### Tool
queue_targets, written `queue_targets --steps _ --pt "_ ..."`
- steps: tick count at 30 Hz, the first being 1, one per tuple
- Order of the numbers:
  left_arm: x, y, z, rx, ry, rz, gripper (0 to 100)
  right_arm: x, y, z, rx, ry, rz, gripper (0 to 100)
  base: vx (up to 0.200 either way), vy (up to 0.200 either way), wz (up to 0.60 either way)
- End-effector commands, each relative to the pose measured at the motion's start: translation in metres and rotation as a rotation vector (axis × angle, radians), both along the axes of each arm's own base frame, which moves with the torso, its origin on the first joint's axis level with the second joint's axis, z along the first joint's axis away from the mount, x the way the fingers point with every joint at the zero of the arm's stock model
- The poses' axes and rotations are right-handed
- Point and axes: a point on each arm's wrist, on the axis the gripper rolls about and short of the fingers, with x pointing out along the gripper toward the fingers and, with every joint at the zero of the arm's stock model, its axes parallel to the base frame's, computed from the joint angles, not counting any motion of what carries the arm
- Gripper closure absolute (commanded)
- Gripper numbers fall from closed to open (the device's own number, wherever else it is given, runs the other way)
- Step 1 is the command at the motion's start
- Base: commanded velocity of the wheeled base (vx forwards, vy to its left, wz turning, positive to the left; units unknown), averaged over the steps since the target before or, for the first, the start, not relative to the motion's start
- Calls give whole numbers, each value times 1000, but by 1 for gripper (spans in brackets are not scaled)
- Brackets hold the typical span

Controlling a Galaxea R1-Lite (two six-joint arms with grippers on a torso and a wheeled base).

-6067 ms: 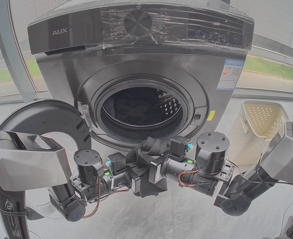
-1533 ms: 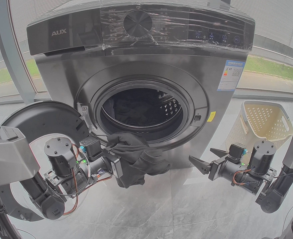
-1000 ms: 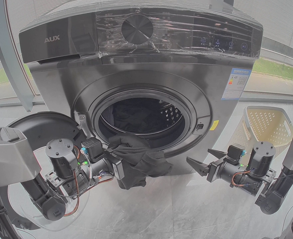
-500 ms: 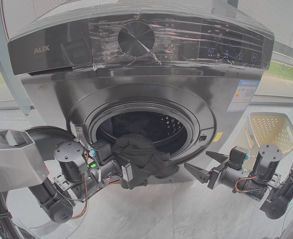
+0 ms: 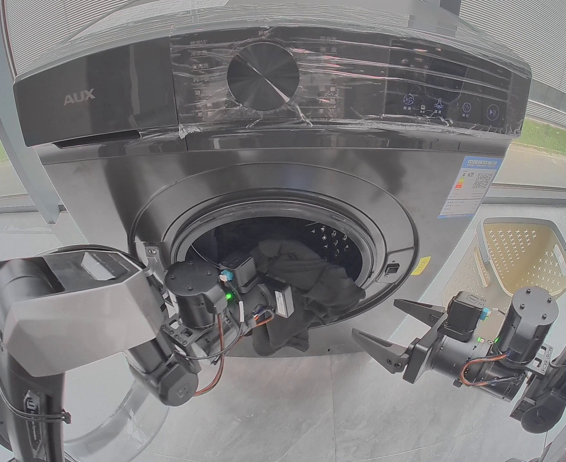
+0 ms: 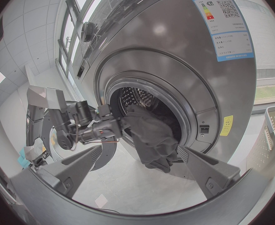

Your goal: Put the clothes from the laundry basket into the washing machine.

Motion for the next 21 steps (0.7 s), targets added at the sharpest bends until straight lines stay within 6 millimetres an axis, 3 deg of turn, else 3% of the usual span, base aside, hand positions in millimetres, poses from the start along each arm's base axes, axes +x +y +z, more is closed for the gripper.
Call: queue_targets --steps 1,9,13,21 --pt "39 -25 -35 -18 -1 30 100 -4 -1 5 5 -12 7 0 0 0 0" --pt "88 -39 -39 -1 23 114 100 -7 -1 3 -2 -3 16 0 0 0 0" --pt "117 -34 -48 6 23 159 100 -7 -1 2 -3 -2 16 0 0 0 0" --pt "162 -27 -37 -9 -29 303 100 -9 -1 1 -8 4 21 0 0 0 0"
